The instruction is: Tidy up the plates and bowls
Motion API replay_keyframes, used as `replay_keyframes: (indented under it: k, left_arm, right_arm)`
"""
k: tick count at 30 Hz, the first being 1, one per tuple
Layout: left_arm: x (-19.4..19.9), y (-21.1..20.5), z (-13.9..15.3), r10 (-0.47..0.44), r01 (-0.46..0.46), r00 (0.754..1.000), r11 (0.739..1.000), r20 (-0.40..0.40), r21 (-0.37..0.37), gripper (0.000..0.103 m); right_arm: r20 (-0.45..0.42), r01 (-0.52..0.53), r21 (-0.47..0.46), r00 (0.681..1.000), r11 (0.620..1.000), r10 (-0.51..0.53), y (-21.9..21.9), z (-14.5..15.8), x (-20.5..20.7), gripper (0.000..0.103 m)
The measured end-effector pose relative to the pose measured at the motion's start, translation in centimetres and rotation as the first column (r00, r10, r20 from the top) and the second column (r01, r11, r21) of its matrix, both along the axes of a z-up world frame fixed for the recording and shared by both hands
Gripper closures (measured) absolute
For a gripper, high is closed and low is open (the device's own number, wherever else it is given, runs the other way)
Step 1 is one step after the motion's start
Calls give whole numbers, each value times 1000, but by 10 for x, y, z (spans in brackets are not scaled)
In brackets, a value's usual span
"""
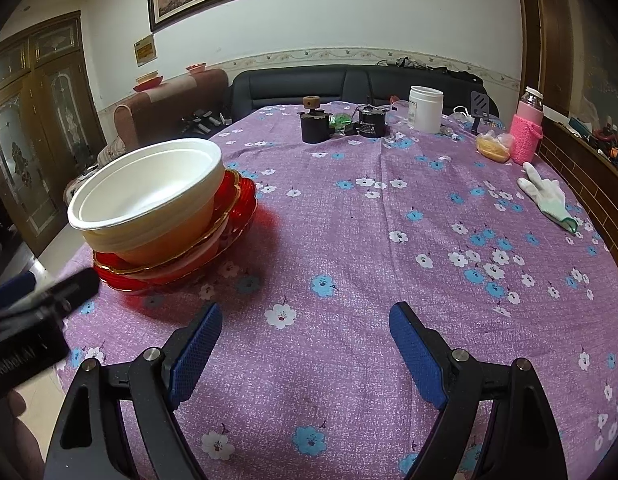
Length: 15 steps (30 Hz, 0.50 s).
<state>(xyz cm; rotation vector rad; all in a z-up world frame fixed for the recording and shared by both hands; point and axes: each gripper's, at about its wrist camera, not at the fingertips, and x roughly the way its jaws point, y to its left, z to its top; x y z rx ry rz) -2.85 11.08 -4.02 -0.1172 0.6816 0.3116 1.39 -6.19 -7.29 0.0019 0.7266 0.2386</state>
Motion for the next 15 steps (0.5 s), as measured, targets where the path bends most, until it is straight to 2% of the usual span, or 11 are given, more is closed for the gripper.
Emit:
replay_keyframes:
  k: [3, 5, 8, 10, 12, 15]
  left_arm:
    - [-23, 7, 22, 65, -66, 989, 998, 132, 0, 0]
    - [-30, 12, 28, 66, -64, 984, 998, 166, -22, 0]
    - [-21, 23, 26, 17, -8, 993, 997, 114, -83, 0]
    - [-16, 28, 19, 20, -13, 998, 994, 66, -109, 0]
    - [-16, 29, 16, 39, -33, 998, 994, 53, -108, 0]
    - [-13, 20, 16, 62, -60, 997, 997, 38, -53, 0]
  right_arm:
    - [23, -21, 2, 1000, 1000, 21, 3, 4, -3, 14]
    - [36, -41, -3, 999, 999, 41, 8, 7, -4, 14]
    - [39, -75, 0, 996, 997, 75, 15, 10, -4, 14]
    - [42, -84, 5, 996, 996, 84, 17, 12, -4, 14]
    - [42, -90, 6, 995, 996, 90, 17, 13, -3, 14]
    - [45, -90, 7, 995, 996, 90, 13, 15, -2, 14]
